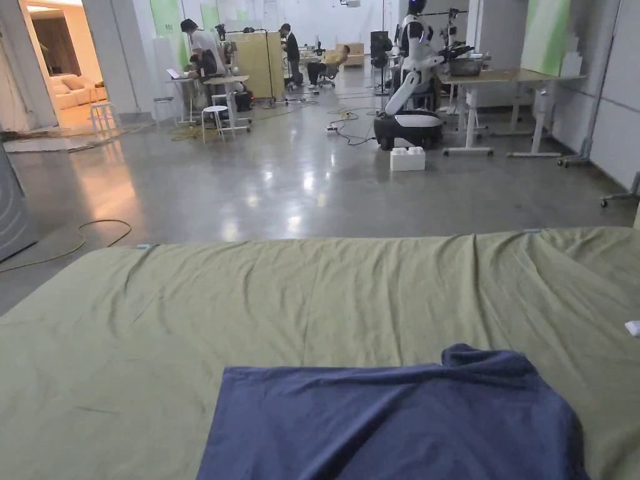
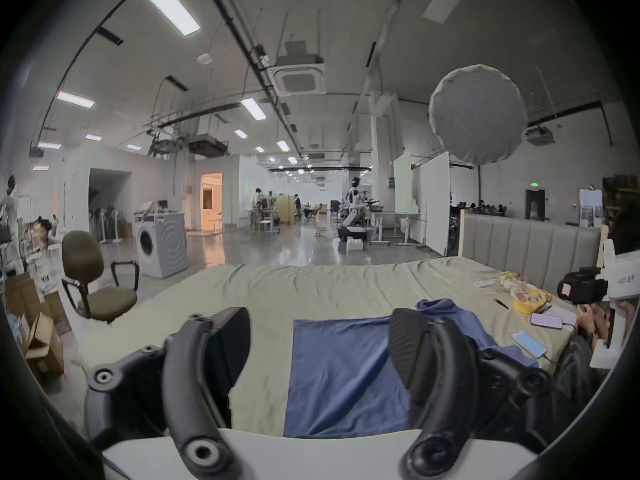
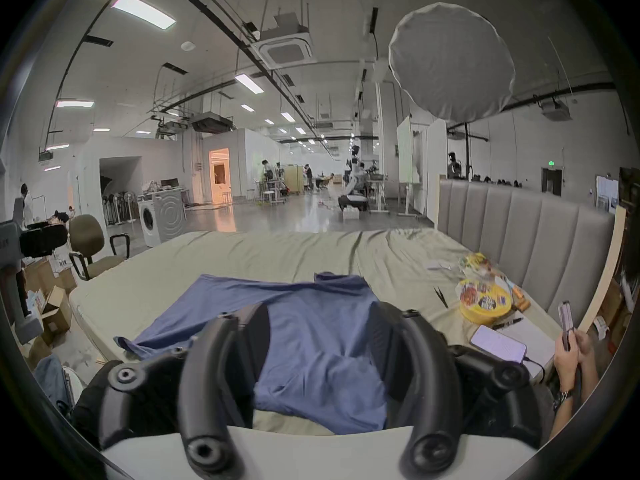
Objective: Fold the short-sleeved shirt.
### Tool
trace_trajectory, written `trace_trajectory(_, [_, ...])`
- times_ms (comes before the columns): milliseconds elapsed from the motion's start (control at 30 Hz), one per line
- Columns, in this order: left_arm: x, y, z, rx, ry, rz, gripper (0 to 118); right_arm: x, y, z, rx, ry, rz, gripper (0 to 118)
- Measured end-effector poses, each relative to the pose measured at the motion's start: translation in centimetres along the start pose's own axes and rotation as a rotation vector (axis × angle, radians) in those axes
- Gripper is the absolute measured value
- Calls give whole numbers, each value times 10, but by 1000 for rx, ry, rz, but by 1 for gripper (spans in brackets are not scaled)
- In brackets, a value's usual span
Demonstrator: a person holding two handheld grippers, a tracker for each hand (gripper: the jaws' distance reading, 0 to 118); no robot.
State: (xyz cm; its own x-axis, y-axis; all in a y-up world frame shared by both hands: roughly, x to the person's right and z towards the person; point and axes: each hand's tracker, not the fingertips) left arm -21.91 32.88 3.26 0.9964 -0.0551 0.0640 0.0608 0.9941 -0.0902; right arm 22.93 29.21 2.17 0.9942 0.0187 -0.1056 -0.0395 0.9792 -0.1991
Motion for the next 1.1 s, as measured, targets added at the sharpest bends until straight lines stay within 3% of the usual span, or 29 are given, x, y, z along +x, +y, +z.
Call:
trace_trajectory(67, [6, 4, 2, 8, -19, -23, 38, -6, 4, 3, 20, 4, 4, 23])
trace_trajectory(133, [5, 7, 1, -17, -24, 11, 5, -10, 8, 3, 21, 16, 0, 16])
trace_trajectory(267, [3, 8, -2, -45, -82, 88, 1, -14, 6, 5, 0, 41, -23, 0])
trace_trajectory(633, [-1, 4, -10, -59, -86, 43, 1, -7, 3, 2, 5, 22, -75, 0])
trace_trajectory(733, [-17, -10, -28, -165, -94, 17, 1, -5, -2, -1, -20, 28, -90, 0])
trace_trajectory(800, [-33, -35, -46, -253, -107, 10, 9, -4, -6, -2, -40, 37, -111, 0])
trace_trajectory(867, [-48, -66, -64, -343, -158, 24, 55, -2, -11, -3, -62, 44, -126, 0])
trace_trajectory(900, [-55, -85, -73, -408, -150, 33, 69, -1, -14, -5, -76, 46, -131, 0])
trace_trajectory(1100, [-90, -175, -122, -621, -218, 169, 70, -1, -20, -11, -152, 43, -132, 0])
